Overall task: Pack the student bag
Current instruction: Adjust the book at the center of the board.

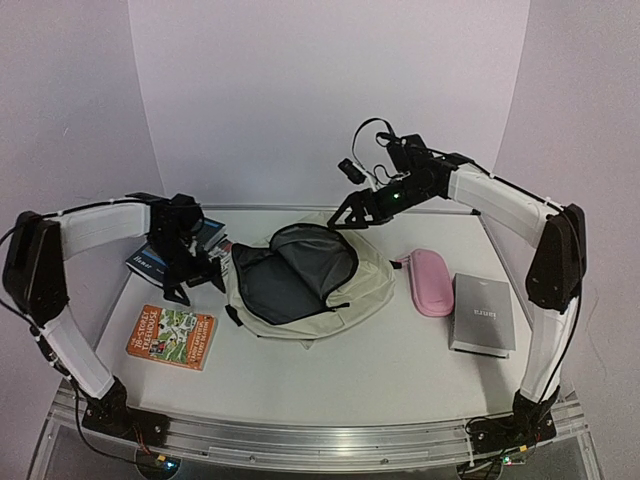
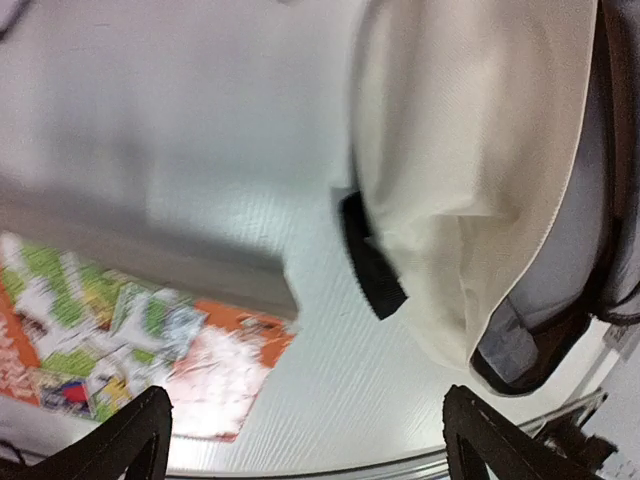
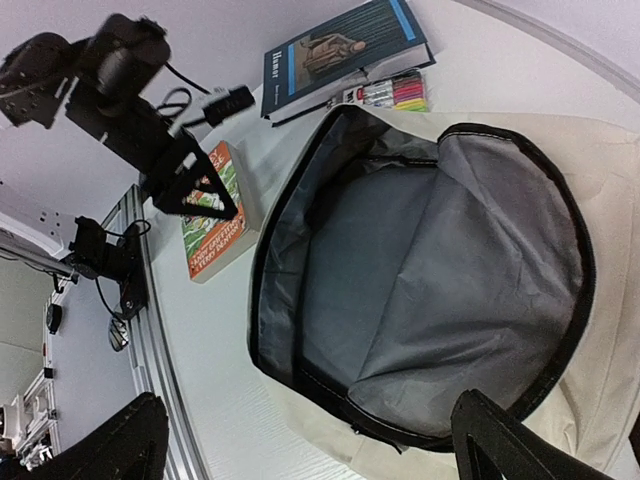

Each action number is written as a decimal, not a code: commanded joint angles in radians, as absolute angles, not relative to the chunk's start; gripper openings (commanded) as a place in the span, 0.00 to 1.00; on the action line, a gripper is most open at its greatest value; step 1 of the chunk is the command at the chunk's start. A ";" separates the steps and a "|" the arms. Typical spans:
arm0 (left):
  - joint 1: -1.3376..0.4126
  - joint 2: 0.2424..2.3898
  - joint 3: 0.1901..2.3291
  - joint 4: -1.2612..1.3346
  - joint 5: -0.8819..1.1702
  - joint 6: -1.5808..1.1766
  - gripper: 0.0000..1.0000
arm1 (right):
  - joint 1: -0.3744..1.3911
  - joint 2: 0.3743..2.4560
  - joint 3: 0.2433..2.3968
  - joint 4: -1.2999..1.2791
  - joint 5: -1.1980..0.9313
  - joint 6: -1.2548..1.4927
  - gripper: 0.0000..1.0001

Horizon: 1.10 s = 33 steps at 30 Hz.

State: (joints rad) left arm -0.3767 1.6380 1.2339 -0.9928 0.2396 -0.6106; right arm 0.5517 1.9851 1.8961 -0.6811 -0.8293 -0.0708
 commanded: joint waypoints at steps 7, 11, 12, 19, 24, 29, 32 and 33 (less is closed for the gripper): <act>-0.255 1.119 0.874 -1.086 0.013 -1.366 1.00 | 0.604 2.024 1.963 -0.673 -0.840 -0.070 0.98; -0.243 1.069 0.831 -1.186 -0.043 -1.529 1.00 | 0.607 2.030 1.969 -0.673 -0.832 -0.067 0.98; -0.244 1.054 0.818 -1.202 -0.048 -1.563 1.00 | 0.607 2.032 1.972 -0.673 -0.831 -0.065 0.98; -0.244 0.958 0.689 -1.232 -0.093 -1.748 1.00 | 0.608 2.052 1.993 -0.673 -0.819 -0.056 0.98; -0.244 0.970 0.625 -1.130 -0.148 -1.769 1.00 | 0.607 2.059 1.999 -0.673 -0.814 -0.055 0.98; -0.244 1.048 0.588 -0.956 -0.195 -1.705 1.00 | 0.607 2.056 1.994 -0.676 -0.806 -0.065 0.98; -0.244 1.105 0.565 -0.822 -0.208 -1.644 1.00 | 0.607 2.052 1.989 -0.678 -0.806 -0.073 0.98; -0.243 1.129 0.562 -0.785 -0.208 -1.622 1.00 | 0.607 2.051 1.987 -0.679 -0.809 -0.077 0.98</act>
